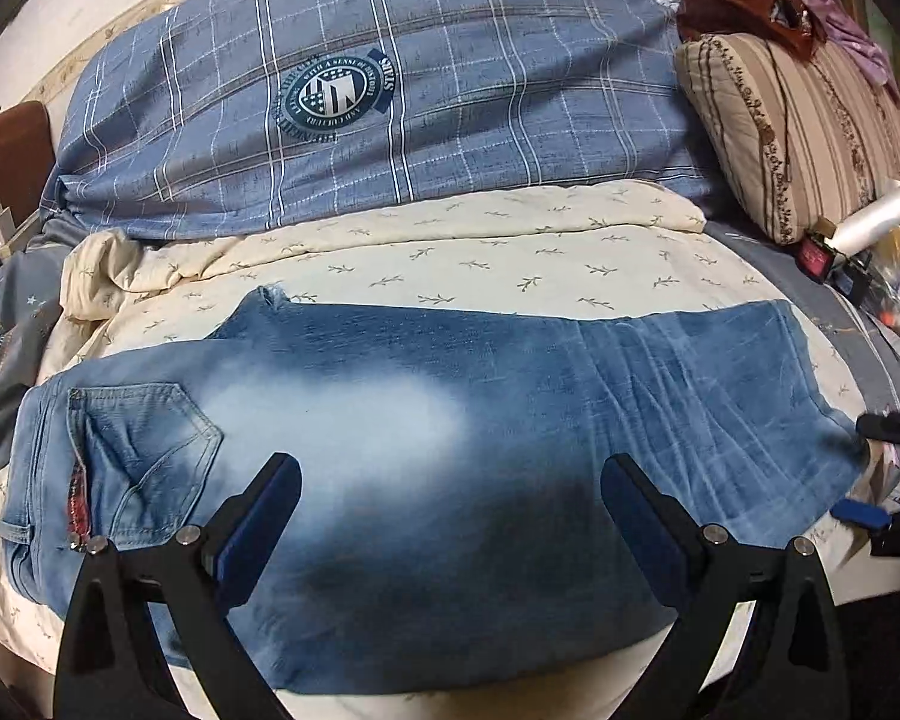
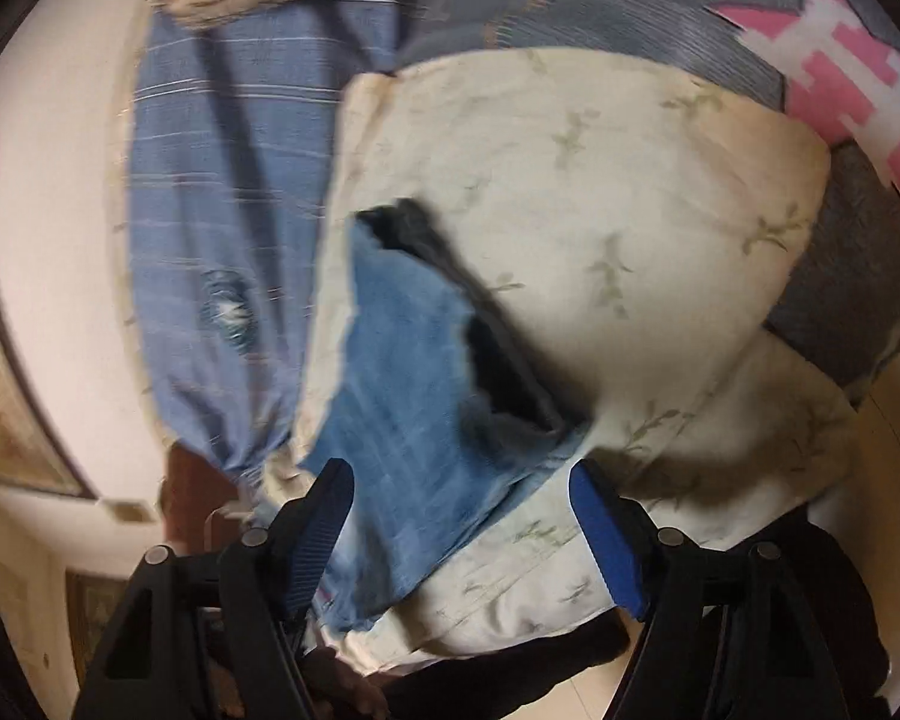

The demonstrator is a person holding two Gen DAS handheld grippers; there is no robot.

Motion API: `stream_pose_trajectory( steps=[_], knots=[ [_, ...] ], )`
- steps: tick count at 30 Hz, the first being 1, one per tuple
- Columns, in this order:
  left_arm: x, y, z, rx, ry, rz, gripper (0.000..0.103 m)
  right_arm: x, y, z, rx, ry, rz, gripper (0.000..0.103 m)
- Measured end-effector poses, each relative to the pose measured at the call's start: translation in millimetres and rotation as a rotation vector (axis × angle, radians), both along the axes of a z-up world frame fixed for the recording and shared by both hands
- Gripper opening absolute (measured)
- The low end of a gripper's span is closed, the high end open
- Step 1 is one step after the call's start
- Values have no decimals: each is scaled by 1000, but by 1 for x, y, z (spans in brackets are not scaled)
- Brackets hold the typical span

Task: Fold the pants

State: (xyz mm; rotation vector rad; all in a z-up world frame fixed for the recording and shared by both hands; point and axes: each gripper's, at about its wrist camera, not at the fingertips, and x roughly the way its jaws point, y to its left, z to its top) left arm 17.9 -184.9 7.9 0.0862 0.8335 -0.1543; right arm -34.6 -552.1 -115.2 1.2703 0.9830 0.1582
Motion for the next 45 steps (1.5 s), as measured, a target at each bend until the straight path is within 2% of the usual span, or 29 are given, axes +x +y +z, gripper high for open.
stream_pose_trajectory(
  steps=[2,4,6,7,8,11,13,15,16,17,19,21,22,24,25,26,27,31,33,34,36,38,39,41,42,43,44,45],
  knots=[
    [12,-2,-9,7,43,4,100,1,1,-2,7,10,-8,77],
    [26,-9,-31,88,130,6,100,4,4,1,-17,1,-18,76],
    [33,-14,-50,147,203,-9,102,5,5,1,-58,23,-17,68],
    [32,-11,-45,128,176,-4,101,8,7,2,-78,37,-17,53],
    [33,-10,-40,135,183,3,100,8,8,2,-100,54,-20,33],
    [22,-1,-9,51,110,-6,100,10,9,2,-143,69,-9,30],
    [13,2,-4,43,75,-13,100,13,10,2,-140,77,5,32],
    [12,0,-16,95,88,-40,100,11,9,0,-115,80,-3,40],
    [14,-2,-27,134,104,-37,100,11,8,-1,-84,64,-21,54],
    [19,-5,-45,181,169,-38,100,11,7,-2,-65,58,-36,57],
    [20,2,-47,121,153,-21,101,12,9,-3,-74,71,-46,57],
    [22,6,-39,99,187,1,96,15,13,2,-150,91,-30,36],
    [20,7,-31,95,167,9,92,15,15,4,-172,87,-20,22],
    [17,7,-19,130,94,30,91,18,20,13,-230,64,5,17],
    [20,6,-24,168,105,34,90,18,23,20,-265,52,11,16],
    [25,1,-42,213,186,4,90,19,28,31,-303,33,14,16],
    [26,3,-47,199,158,-5,92,20,33,43,-343,7,22,16],
    [31,7,-44,179,187,-12,91,29,78,109,-474,-163,103,16],
    [36,23,-39,76,222,-19,87,37,118,140,-501,-265,174,16],
    [38,35,-37,36,234,-3,78,39,137,149,-512,-305,210,16],
    [32,73,-22,-81,226,89,74,44,178,159,-496,-363,287,16],
    [18,127,-2,-164,160,224,74,47,219,152,-482,-393,373,16],
    [12,146,3,-180,136,273,74,48,238,143,-485,-400,415,16],
    [-2,188,10,-199,130,367,74,54,268,112,-427,-366,475,19],
    [-7,200,10,-211,139,387,74,60,283,88,-407,-321,521,20],
    [-10,210,11,-224,147,404,74,67,298,61,-405,-268,584,30],
    [-14,219,12,-241,152,415,74,71,308,38,-403,-218,630,45],
    [-18,226,14,-270,156,418,74,65,308,27,-364,-283,610,45]
  ],
)
